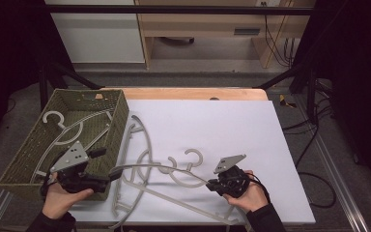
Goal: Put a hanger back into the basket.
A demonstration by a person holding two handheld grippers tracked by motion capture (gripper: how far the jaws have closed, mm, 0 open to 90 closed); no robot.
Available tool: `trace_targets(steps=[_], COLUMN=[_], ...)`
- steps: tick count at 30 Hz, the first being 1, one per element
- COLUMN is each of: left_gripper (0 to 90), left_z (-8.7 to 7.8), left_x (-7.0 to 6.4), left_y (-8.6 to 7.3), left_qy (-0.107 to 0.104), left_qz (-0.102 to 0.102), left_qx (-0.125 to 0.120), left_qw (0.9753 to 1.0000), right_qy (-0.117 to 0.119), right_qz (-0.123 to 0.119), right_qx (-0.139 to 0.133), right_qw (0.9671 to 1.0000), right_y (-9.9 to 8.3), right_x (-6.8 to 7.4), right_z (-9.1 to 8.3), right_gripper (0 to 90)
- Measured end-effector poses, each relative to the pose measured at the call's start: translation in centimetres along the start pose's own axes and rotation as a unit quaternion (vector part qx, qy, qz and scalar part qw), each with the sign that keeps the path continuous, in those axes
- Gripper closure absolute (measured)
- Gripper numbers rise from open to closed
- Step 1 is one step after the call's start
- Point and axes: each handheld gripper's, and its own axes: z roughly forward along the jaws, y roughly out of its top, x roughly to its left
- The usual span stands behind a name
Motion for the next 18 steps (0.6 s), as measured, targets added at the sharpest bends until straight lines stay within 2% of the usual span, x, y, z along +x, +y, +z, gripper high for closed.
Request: trace_targets(steps=[5, 7, 12, 15, 16, 17, 18], left_gripper=[15.3, 16.8, 22.1, 25.9, 27.4, 29.0, 30.4], left_z=[1.4, 1.9, 3.3, 4.3, 4.3, 4.9, 5.3], left_x=[-1.4, -1.8, -2.4, -2.8, -2.8, -3.1, -3.2], left_y=[0.2, 0.3, 0.0, 0.0, 0.0, 0.1, 0.1], left_qy=[-0.023, -0.033, -0.061, -0.066, -0.066, -0.077, -0.079], left_qz=[0.028, 0.034, 0.051, 0.063, 0.063, 0.072, 0.079], left_qx=[0.047, 0.060, 0.106, 0.124, 0.124, 0.136, 0.144], left_qw=[0.9982, 0.9971, 0.9912, 0.9881, 0.9881, 0.9851, 0.9832], right_qy=[0.016, 0.024, 0.031, 0.035, 0.033, 0.038, 0.038], right_qz=[-0.034, -0.038, -0.052, -0.062, -0.065, -0.066, -0.072], right_qx=[0.009, 0.010, 0.011, 0.015, 0.015, 0.015, 0.015], right_qw=[0.9992, 0.9990, 0.9981, 0.9973, 0.9972, 0.9970, 0.9966], right_y=[0.3, 0.4, 0.8, 0.9, 1.0, 1.1, 1.1], right_x=[0.7, 1.1, 1.7, 2.0, 2.1, 2.2, 2.2], right_z=[-0.3, -0.3, -0.1, -0.1, 0.0, 0.0, 0.1], right_gripper=[82.2, 82.2, 82.2, 82.2, 82.2, 82.2, 82.2])
